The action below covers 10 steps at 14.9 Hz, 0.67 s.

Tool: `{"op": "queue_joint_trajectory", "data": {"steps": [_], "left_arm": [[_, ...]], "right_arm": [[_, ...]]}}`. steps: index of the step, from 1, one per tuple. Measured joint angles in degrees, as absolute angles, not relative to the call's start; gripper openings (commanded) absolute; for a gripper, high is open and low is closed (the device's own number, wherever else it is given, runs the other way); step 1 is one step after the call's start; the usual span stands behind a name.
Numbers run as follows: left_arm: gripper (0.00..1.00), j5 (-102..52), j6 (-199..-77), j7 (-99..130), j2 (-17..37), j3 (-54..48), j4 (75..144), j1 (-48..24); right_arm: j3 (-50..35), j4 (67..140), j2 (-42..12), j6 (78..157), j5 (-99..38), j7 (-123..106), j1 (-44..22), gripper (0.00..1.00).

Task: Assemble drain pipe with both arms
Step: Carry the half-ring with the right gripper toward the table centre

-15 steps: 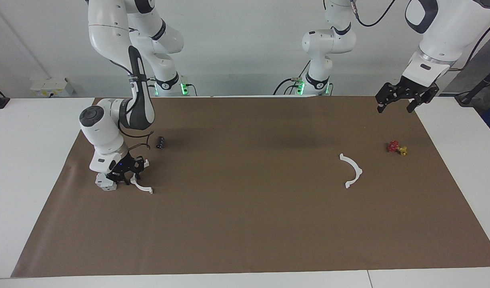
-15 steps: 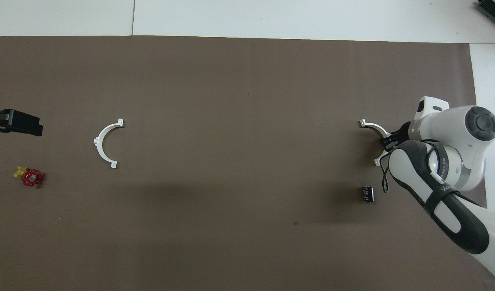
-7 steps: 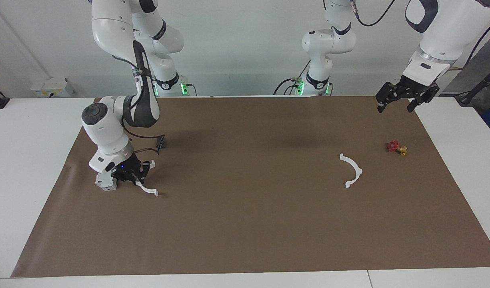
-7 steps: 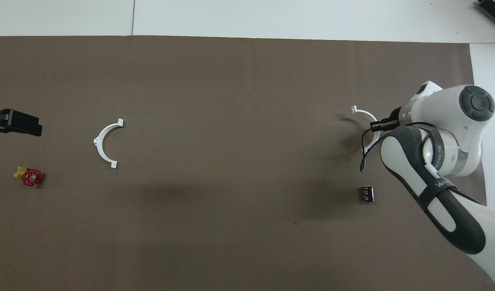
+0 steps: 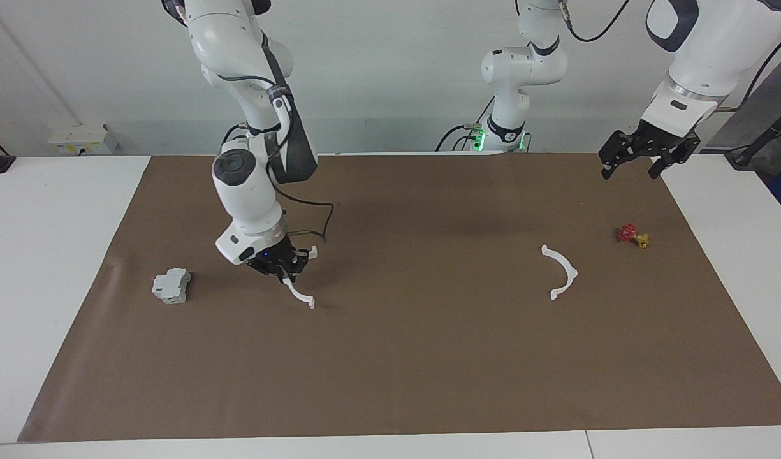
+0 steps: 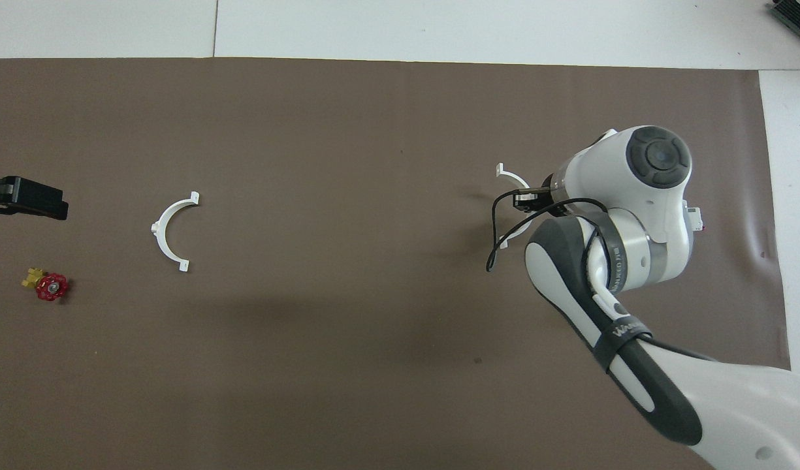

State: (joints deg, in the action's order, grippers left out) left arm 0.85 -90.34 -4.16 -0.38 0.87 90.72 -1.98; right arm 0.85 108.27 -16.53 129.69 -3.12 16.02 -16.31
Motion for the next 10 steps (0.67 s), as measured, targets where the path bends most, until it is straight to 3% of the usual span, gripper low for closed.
{"op": "queue_joint_trajectory", "data": {"steps": [4, 10], "left_arm": [[1.0, 0.8, -90.3, -4.2, -0.4, 0.9, 90.7, -2.0], [1.0, 0.8, -90.3, -4.2, -0.4, 0.9, 90.7, -2.0]], "right_arm": [[0.7, 107.4, -17.1, 129.7, -3.2, 24.2, -23.7, 0.0], [0.7, 102.3, -24.4, 131.2, -3.1, 31.0, -31.6, 0.0]]}}
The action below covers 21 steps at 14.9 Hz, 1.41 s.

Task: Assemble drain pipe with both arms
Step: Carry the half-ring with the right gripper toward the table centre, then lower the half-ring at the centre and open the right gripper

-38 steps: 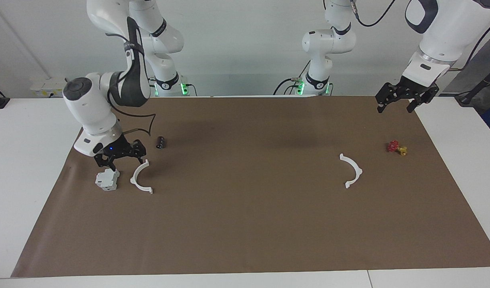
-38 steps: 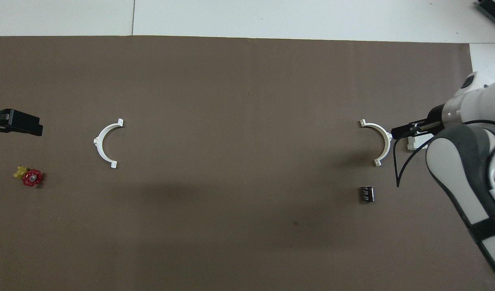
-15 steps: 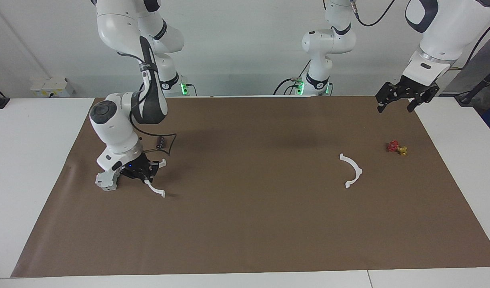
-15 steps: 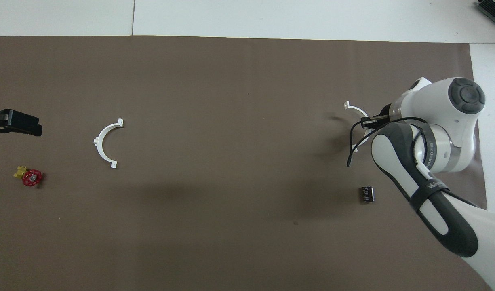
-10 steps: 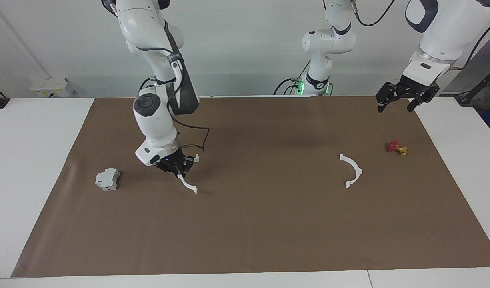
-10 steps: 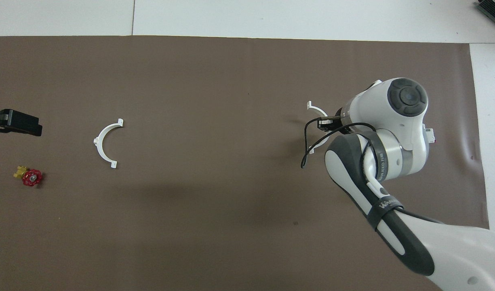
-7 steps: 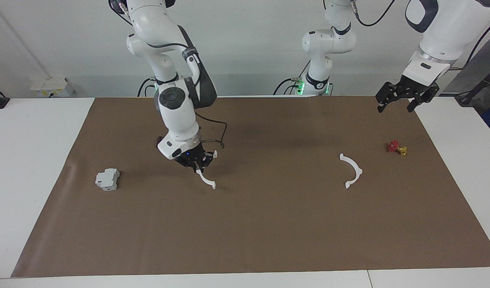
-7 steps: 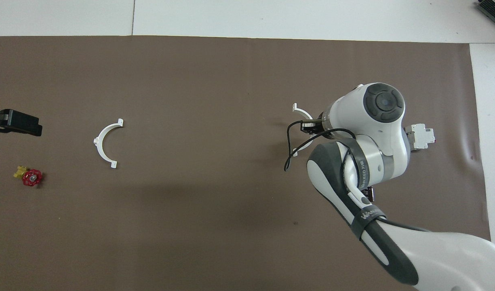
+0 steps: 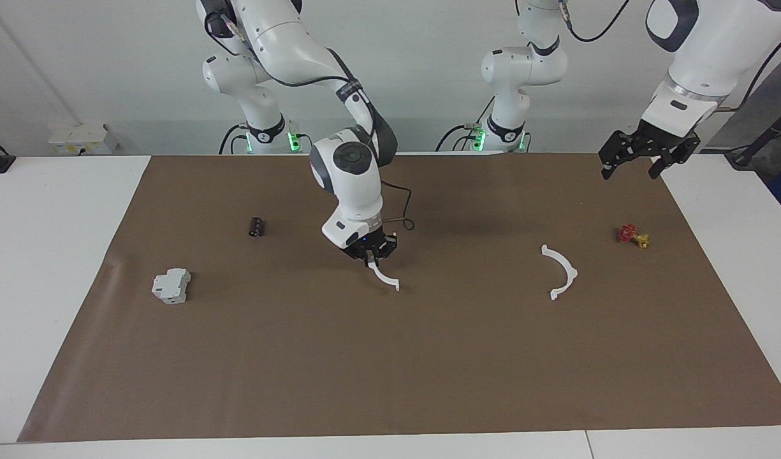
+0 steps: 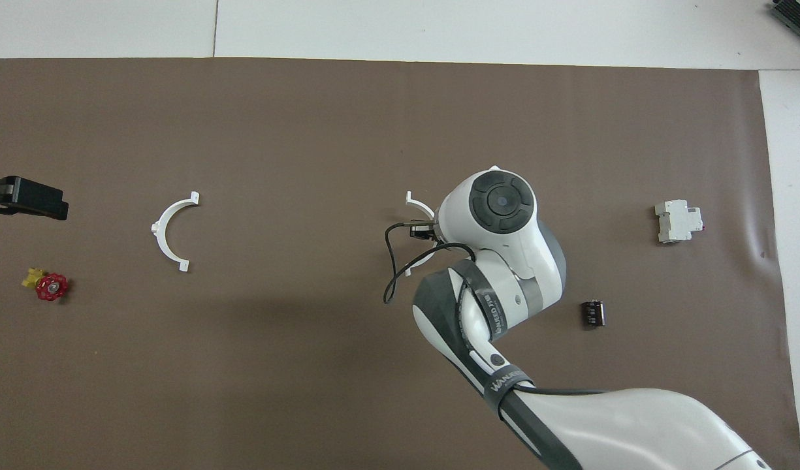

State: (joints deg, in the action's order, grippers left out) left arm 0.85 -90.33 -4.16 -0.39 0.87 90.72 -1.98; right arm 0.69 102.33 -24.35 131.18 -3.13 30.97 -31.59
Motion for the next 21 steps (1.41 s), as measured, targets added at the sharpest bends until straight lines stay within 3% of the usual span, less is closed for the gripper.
{"op": "queue_joint_trajectory", "data": {"steps": [21], "left_arm": [[1.0, 0.8, -90.3, -4.2, -0.4, 0.9, 90.7, -2.0]], "right_arm": [[0.8, 104.9, -25.5, 132.9, -3.1, 33.2, -34.5, 0.0]]}}
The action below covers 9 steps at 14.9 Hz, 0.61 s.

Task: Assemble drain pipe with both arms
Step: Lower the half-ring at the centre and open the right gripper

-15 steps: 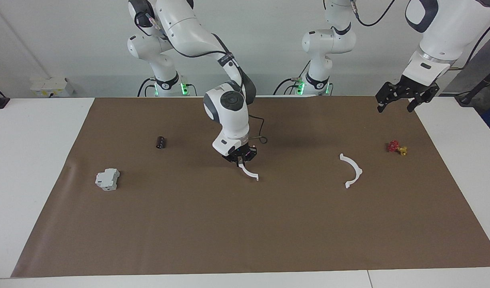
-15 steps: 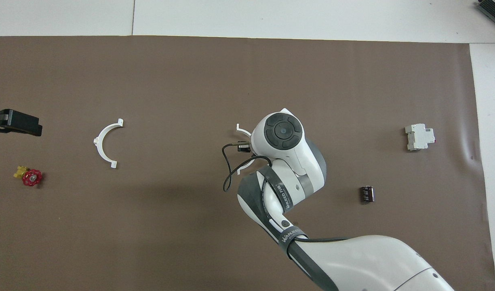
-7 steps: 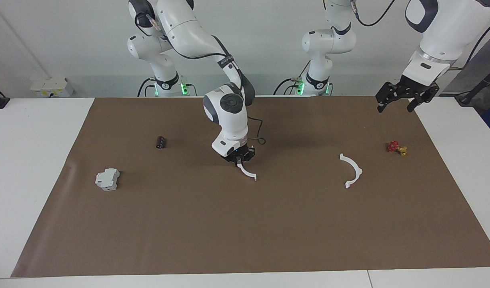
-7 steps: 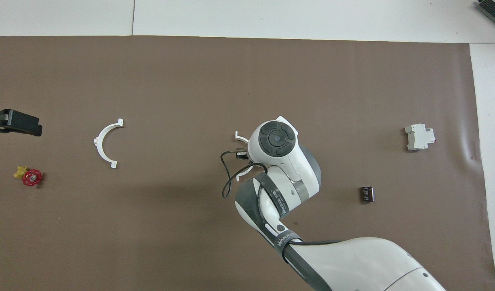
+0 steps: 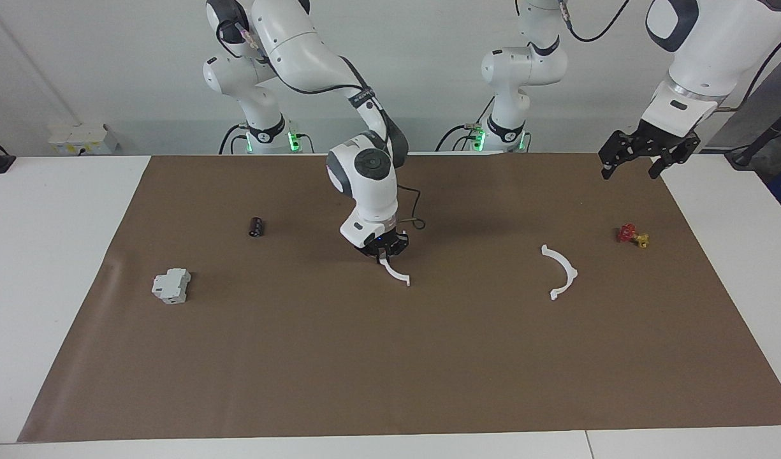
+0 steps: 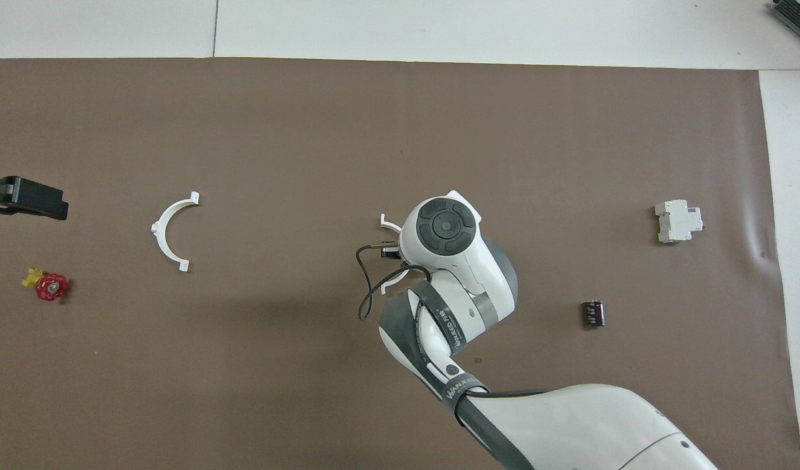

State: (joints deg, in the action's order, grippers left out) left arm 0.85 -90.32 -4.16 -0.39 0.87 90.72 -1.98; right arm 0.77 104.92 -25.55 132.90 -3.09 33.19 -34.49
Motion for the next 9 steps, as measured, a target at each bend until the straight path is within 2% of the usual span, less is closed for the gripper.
{"op": "queue_joint_trajectory", "data": {"steps": [2, 3, 4, 9], "left_arm": [[1.0, 0.8, -90.3, -4.2, -0.4, 0.9, 90.7, -2.0], [1.0, 0.8, -90.3, -4.2, -0.4, 0.9, 90.7, -2.0], [1.0, 0.8, -90.3, -4.2, -0.4, 0.9, 90.7, -2.0], [1.0, 0.8, -90.3, -4.2, -0.4, 0.9, 90.7, -2.0]], "right_arm": [[0.8, 105.2, -25.5, 133.0, -2.6, 33.2, -34.6, 0.0], [0.8, 105.2, -25.5, 133.1, -2.5, 33.2, -34.6, 0.62], [0.8, 105.2, -25.5, 133.2, -2.4, 33.2, -34.6, 1.0], [0.9, 105.0, -25.5, 133.5, -2.4, 33.2, -34.6, 1.0]]}}
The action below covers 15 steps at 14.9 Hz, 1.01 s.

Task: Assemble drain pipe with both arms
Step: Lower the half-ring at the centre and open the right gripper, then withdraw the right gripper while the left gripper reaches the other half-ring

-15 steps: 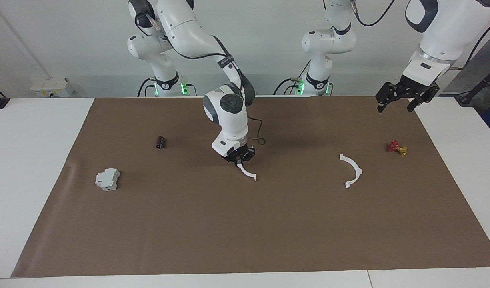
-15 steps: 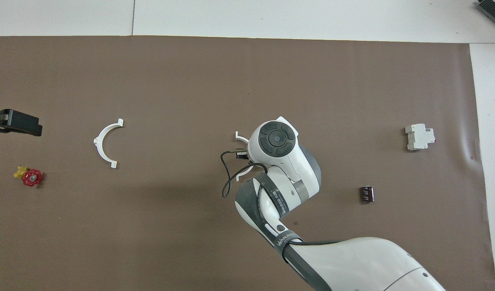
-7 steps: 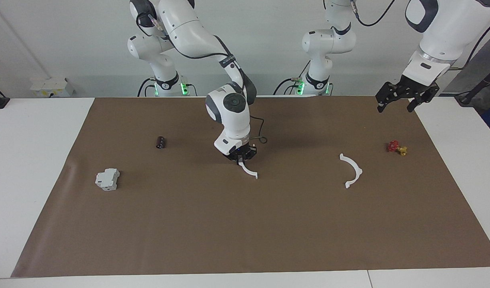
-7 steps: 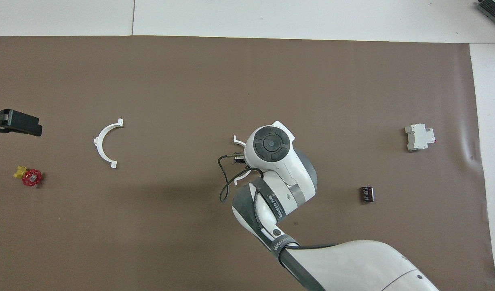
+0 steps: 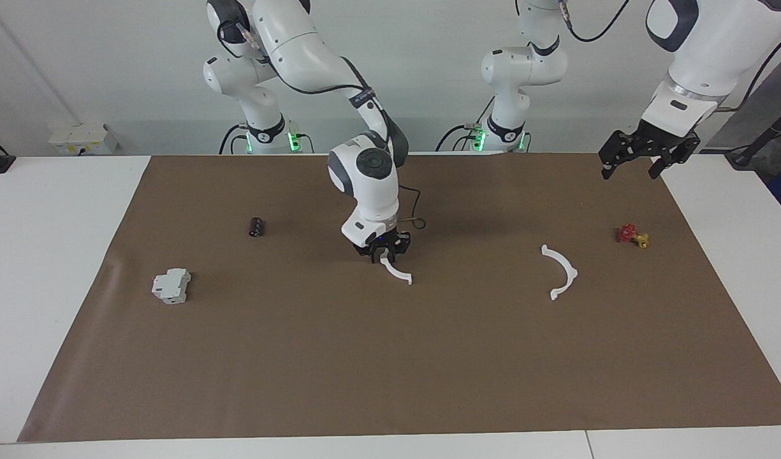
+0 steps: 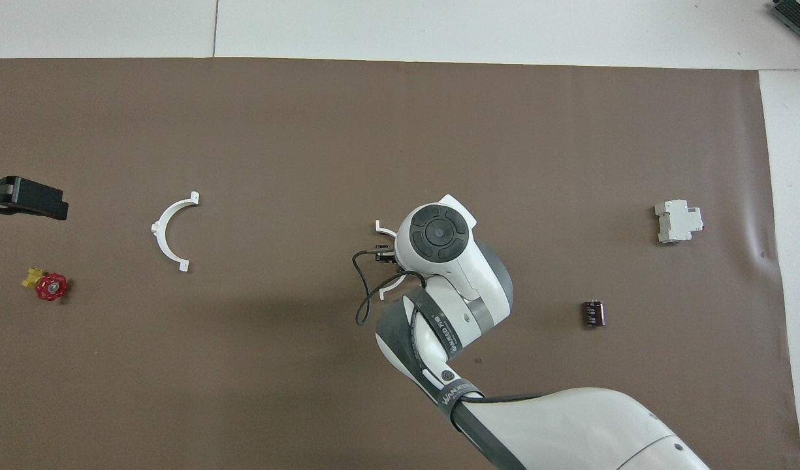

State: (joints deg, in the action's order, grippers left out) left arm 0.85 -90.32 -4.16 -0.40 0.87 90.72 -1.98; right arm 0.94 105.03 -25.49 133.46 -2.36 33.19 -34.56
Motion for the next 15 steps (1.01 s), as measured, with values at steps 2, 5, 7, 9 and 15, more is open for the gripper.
{"op": "queue_joint_trajectory", "data": {"steps": [2, 5, 7, 9, 15], "left_arm": [[1.0, 0.8, -90.3, -4.2, -0.4, 0.9, 90.7, -2.0], [1.0, 0.8, -90.3, -4.2, -0.4, 0.9, 90.7, -2.0], [1.0, 0.8, -90.3, -4.2, -0.4, 0.9, 90.7, -2.0], [1.0, 0.8, -90.3, -4.2, -0.4, 0.6, 90.7, -2.0], [1.0, 0.8, -97.5, -3.0, -1.2, 0.3, 93.9, -2.0]], "right_arm": [[1.5, 104.7, -24.8, 133.4, -2.4, 33.2, -34.1, 1.0], [2.3, 104.2, -21.0, 131.2, -2.2, 33.2, -30.2, 1.0], [2.4, 104.0, -17.5, 127.9, -1.9, 32.8, -25.5, 1.0], [2.6, 103.9, -14.5, 123.2, -1.8, 30.1, -20.2, 1.0], [2.7, 103.3, -8.8, 108.3, -0.8, 13.9, -5.5, 1.0]]}}
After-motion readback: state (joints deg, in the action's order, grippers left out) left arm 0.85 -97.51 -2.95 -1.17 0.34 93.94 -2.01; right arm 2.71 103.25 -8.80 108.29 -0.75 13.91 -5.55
